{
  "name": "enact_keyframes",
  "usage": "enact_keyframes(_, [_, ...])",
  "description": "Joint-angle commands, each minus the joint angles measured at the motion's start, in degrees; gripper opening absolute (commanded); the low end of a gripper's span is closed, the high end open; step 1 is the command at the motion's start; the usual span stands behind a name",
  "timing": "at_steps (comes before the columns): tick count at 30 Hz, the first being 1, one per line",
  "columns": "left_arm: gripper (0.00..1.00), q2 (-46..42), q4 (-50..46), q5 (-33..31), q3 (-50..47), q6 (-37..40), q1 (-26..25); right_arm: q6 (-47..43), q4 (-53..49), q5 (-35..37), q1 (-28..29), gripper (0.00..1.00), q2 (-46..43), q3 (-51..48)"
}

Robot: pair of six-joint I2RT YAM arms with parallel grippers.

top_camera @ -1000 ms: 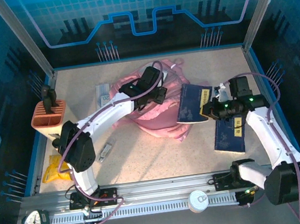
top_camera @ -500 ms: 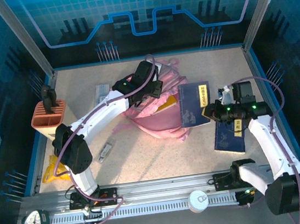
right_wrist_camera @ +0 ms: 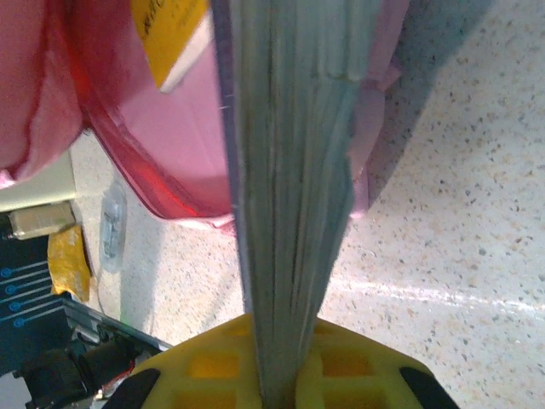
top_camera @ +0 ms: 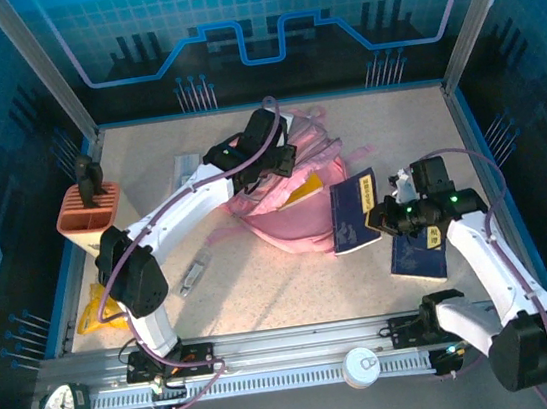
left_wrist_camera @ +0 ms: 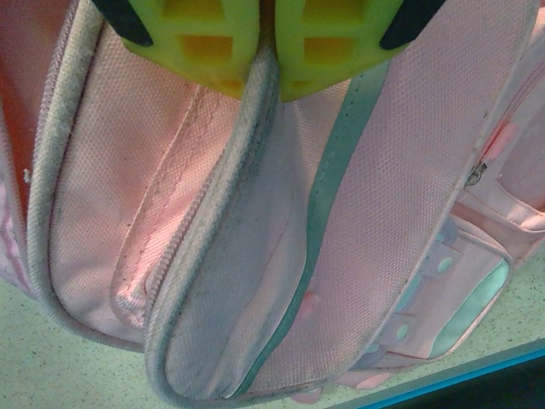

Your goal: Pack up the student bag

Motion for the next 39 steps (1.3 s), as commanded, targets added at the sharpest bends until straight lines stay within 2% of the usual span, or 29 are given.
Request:
enact_keyframes(1, [0.00,-4.35,7.29,3.76,2.65,-0.94,0.04,4.83,9.41,-6.62,2.51,0.00,-0.08,-2.03])
enact_keyframes(5, [0.00,-3.69,6.84,5.24,3.77,-0.87,0.01,5.61,16.48,-7.77,8.07,0.00,7.06,-0.03])
enact_keyframes(9, [0.00,-3.69,6.88,5.31,3.73,-0.39,0.08,9.20,29.38,-9.97,9.10,0.00,14.62,-0.43])
enact_keyframes(13, [0.00,-3.72,6.65,6.67,3.86,-0.42,0.07,9.64,37.98,-12.28,10.31,0.02,24.85,2.27])
enact_keyframes(15, [0.00,-3.66,6.57,6.76,3.88,-0.39,0.14,8.76,38.81,-11.53,10.34,0.05,29.02,4.29])
enact_keyframes(19, [0.00,-3.73,6.61,5.79,3.71,-0.50,0.27,6.52,40.87,-10.26,9.69,0.24,36.17,8.09])
enact_keyframes(23, [0.00,-4.03,6.39,5.75,3.38,-0.88,0.47,-0.54,32.28,-5.70,9.25,0.48,38.81,13.20])
enact_keyframes(27, [0.00,-4.89,6.51,5.80,2.33,-1.12,0.48,-4.77,23.05,1.09,7.87,0.65,34.64,12.61])
enact_keyframes(30, [0.00,-5.57,7.03,5.96,1.60,-1.04,0.51,-6.45,19.47,5.14,7.72,0.72,29.09,8.90])
enact_keyframes(33, [0.00,-5.71,7.31,6.51,1.33,-1.01,0.51,-7.15,15.86,6.59,9.18,0.71,25.25,6.36])
enact_keyframes(36, [0.00,-5.49,7.68,6.73,1.31,-0.94,0.51,-4.68,17.53,5.17,11.37,0.59,22.21,1.79])
enact_keyframes(39, [0.00,-4.97,8.33,7.73,1.15,-0.74,0.51,-2.03,21.62,4.87,13.46,0.43,22.90,-0.68])
